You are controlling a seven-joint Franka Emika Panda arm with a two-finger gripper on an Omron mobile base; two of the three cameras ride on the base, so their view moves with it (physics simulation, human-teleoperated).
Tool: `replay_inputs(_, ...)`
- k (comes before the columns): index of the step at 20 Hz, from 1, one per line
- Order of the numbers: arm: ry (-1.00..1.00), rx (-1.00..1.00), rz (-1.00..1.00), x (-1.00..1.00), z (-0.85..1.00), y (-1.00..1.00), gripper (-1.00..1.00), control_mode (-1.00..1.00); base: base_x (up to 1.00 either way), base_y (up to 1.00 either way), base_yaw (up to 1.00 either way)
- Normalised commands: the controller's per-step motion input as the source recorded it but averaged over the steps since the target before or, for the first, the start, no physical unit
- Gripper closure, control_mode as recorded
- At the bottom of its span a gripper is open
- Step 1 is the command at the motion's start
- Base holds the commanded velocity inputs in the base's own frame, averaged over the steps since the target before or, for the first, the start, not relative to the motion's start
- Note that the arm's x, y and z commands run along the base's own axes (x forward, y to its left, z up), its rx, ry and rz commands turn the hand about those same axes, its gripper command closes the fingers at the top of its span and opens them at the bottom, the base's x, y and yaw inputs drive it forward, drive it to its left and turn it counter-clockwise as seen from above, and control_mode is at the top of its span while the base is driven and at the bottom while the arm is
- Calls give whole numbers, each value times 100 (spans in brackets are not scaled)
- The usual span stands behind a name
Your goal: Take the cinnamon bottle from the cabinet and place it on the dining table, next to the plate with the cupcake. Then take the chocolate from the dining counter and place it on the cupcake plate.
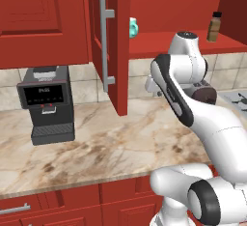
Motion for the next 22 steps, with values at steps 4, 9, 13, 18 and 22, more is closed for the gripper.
replay_inputs(4, -1, 0, 0, 5, 0, 0, -100, -100, 0, 0, 0)
replay_inputs(9, -23, 0, -3, -10, 16, -8, -100, -100, 0, 0, 0)
replay_inputs(13, -36, -3, -4, -30, 43, -17, -100, -100, 0, 0, 0)
replay_inputs(18, -36, -21, -12, -35, 67, -3, -100, -100, 0, 0, 0)
replay_inputs(22, -45, -16, -26, -47, 63, -36, -100, -100, 0, 0, 0)
